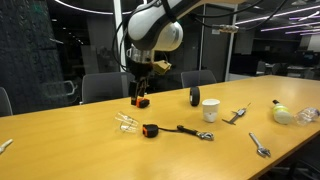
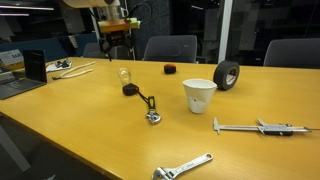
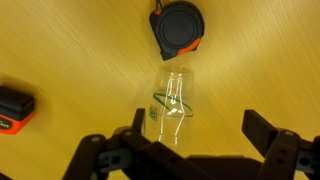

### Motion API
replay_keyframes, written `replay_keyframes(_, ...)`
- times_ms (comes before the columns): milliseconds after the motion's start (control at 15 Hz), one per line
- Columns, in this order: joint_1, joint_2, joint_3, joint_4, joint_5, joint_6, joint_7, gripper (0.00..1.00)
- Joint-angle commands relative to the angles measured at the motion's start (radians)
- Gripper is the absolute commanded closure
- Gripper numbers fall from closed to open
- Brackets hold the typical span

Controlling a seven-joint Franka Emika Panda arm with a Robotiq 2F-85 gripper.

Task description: Pick up the white cup, put the clear cup inside the white cup

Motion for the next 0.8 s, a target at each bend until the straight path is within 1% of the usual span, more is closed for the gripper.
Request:
replay_keyframes(0,-0.014,0.088,0.016,0.064,0.029,0.011,-0.060,0.00)
replay_keyframes(467,-0.004,0.224,0.029,0.168,0.017,-0.023,-0.040,0.00)
replay_keyframes(733,-0.004,0.276,0.039,0.219,0.022,-0.031,-0.037,0.00)
